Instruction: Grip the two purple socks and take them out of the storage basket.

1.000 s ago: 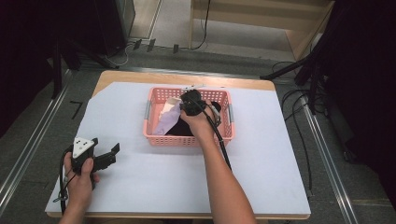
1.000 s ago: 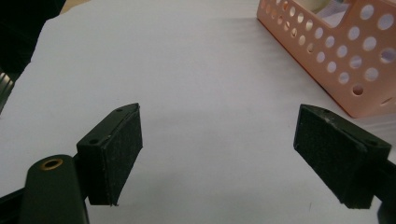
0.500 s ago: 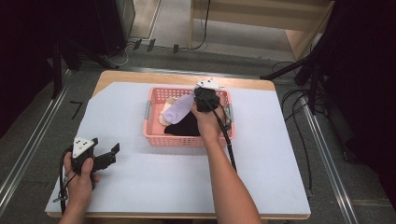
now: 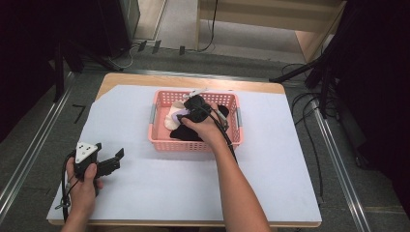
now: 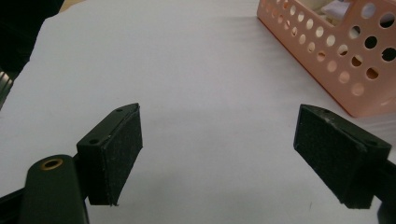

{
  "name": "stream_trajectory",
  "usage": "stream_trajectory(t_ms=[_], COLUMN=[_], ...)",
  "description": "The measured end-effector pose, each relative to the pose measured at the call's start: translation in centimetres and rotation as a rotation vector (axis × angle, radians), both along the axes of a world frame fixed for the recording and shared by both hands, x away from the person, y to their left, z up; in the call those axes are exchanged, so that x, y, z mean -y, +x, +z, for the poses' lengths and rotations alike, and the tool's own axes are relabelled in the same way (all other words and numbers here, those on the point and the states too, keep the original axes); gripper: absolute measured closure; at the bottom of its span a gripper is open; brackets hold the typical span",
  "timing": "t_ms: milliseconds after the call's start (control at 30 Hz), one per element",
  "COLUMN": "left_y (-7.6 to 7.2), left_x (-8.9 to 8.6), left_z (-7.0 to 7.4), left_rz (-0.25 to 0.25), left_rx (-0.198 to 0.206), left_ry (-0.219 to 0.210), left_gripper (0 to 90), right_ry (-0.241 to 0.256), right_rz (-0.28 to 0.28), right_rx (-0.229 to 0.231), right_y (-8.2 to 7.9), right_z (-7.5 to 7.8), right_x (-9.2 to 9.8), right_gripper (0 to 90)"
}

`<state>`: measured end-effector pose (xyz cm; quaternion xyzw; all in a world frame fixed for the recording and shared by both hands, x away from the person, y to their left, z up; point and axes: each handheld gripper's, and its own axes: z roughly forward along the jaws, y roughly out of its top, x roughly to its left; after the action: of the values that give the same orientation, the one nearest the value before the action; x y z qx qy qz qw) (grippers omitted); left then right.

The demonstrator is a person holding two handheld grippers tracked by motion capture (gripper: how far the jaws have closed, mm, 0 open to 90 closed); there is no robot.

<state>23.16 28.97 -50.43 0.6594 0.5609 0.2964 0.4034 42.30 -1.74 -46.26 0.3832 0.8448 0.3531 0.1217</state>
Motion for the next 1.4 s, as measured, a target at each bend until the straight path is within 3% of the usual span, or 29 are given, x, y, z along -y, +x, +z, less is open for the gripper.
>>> stream_trajectory(t_ms=[33, 67, 100, 333, 467, 567, 600, 633, 667, 700, 933, 1133, 1167, 1200, 1233, 1267, 1400], left_y=[0.0, 0.0, 0.0, 0.0, 0.0, 0.0, 0.0, 0.0, 0.0, 0.0, 0.0, 0.0, 0.0, 0.0, 0.0, 0.0, 0.1], left_x=[0.0, 0.0, 0.0, 0.0, 0.0, 0.0, 0.0, 0.0, 0.0, 0.0, 0.0, 0.0, 0.0, 0.0, 0.0, 0.0, 0.0], left_z=[0.0, 0.0, 0.0, 0.0, 0.0, 0.0, 0.0, 0.0, 0.0, 0.0, 0.0, 0.0, 0.0, 0.0, 0.0, 0.0, 0.0], left_rz=[0.0, 0.0, 0.0, -0.001, 0.0, -0.001, 0.0, 0.0, 0.0, 0.0, 0.001, 0.002, 0.002, 0.001, 0.001, 0.002, 0.001], left_rx=[0.001, 0.001, 0.001, 0.001, 0.002, 0.004, 0.001, 0.003, 0.001, 0.001, 0.003, 0.002, 0.002, 0.003, 0.002, 0.002, 0.002], left_ry=[-0.001, -0.001, -0.001, 0.002, 0.002, -0.001, 0.0, -0.001, -0.002, -0.002, -0.006, -0.007, -0.006, -0.006, -0.006, -0.007, -0.004], left_gripper=[16.1, 16.1, 16.1, 16.1, 16.1, 16.1, 16.1, 16.1, 16.1, 16.1, 16.1, 16.1, 16.1, 16.1, 16.1, 16.1, 16.1], right_ry=[0.0, -0.015, -0.02, -0.072, -0.153, -0.183, -0.2, -0.2, -0.173, -0.173, 0.009, 0.062, 0.11, 0.11, 0.15, 0.15, 0.202], right_rz=[0.0, 0.002, 0.001, -0.017, -0.074, -0.095, -0.106, -0.106, -0.089, -0.089, -0.142, -0.142, -0.164, -0.164, -0.18, -0.18, -0.229], right_rx=[0.0, -0.015, -0.021, -0.047, -0.061, -0.04, -0.009, -0.009, 0.008, 0.008, 0.103, 0.179, 0.22, 0.22, 0.25, 0.25, 0.321], right_y=[0.0, 0.1, 0.2, 0.4, 0.7, 0.7, 0.6, 0.6, 0.4, 0.4, -0.5, -1.2, -1.5, -1.5, -1.9, -1.9, -2.6], right_z=[0.0, -0.1, -0.1, -0.7, -1.4, -1.4, -1.2, -1.2, -0.9, -0.9, 0.6, 1.3, 1.8, 1.8, 2.2, 2.2, 2.7], right_x=[0.0, -0.1, -0.1, -0.2, -0.3, -0.3, -0.5, -0.5, -0.4, -0.4, 1.3, 1.8, 2.3, 2.3, 2.9, 2.9, 4.6], right_gripper=[27.6, 17.4, 13.8, 13.9, 30.5, 42.4, 56.5, 56.5, 64.5, 64.5, 82.2, 83.1, 83.4, 83.4, 83.4, 83.4, 83.4])
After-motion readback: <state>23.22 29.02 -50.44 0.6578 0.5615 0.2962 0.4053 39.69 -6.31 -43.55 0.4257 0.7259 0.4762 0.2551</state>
